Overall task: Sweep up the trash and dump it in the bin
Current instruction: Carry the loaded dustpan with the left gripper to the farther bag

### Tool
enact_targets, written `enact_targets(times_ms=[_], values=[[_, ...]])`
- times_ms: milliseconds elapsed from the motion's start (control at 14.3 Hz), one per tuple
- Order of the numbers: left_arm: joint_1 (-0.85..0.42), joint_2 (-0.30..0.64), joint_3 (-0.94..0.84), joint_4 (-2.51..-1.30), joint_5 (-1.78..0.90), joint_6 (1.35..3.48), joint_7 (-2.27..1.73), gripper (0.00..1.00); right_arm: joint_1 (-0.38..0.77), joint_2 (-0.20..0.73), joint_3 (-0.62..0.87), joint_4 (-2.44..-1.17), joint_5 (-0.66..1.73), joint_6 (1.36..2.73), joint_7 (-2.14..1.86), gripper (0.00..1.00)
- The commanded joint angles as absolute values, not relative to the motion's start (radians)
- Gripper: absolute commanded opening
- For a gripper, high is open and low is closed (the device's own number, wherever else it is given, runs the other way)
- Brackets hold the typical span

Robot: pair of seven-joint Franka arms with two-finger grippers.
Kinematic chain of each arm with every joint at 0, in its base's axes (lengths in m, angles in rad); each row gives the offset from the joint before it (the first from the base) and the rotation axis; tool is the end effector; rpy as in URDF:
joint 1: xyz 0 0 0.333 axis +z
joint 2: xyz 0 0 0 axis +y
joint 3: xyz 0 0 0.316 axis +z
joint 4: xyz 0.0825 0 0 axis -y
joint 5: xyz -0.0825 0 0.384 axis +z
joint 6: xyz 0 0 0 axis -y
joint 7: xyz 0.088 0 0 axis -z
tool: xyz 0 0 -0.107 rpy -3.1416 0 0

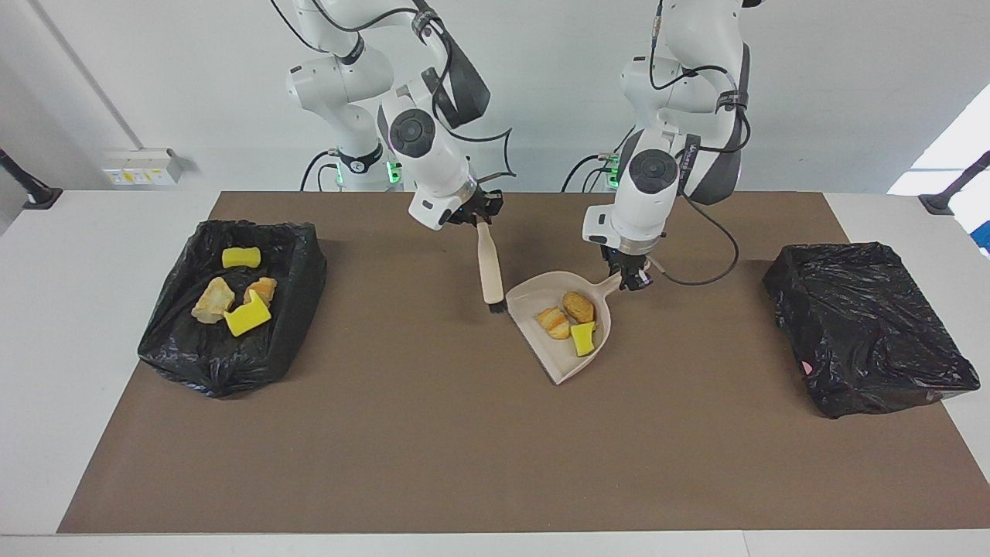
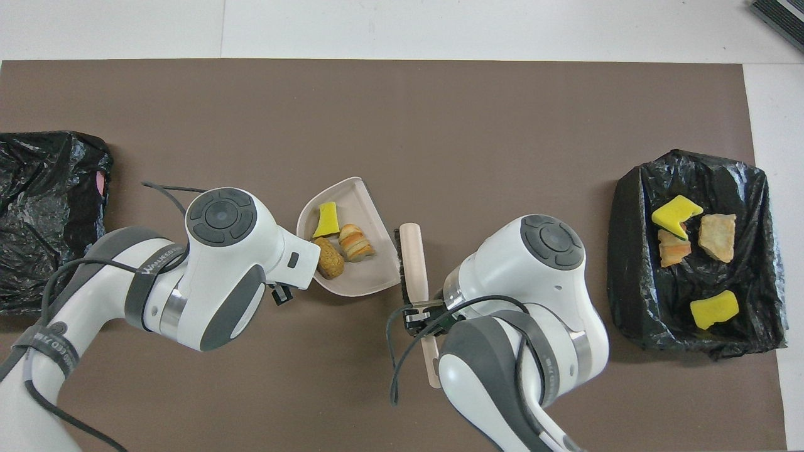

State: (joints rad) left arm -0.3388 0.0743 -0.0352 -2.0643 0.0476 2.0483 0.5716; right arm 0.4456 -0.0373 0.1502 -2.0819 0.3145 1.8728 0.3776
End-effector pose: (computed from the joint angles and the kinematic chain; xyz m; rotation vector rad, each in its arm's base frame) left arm 0.5147 -0.1990 0.3906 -2.7506 1.4485 0.1456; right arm 0.4171 0.3118 0.4326 -2.9357 -0.1430 0.4215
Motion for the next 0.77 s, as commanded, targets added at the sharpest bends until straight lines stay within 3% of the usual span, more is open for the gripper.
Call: enact_targets(times_ms=[0,349,697], values=[[-0.269,-0.003,-0.04,-2.059,0.054,2.026,0.523,0.0,0.556,-0.052,0.161,-2.097,0.241,1.885,0.53,0.0],[-0.091,-0.066,-0.038,-1.952,0.051,1.817,0.538,0.0,0.722,0.012,0.16,-2.111,0.232,1.956,0.719,0.0],[0.125,-0.063,-0.037,-1.853,0.051,1.665,0.659,0.0,0.833,0.132,0.16,-2.131,0.196,2.156,0.888,0.0]])
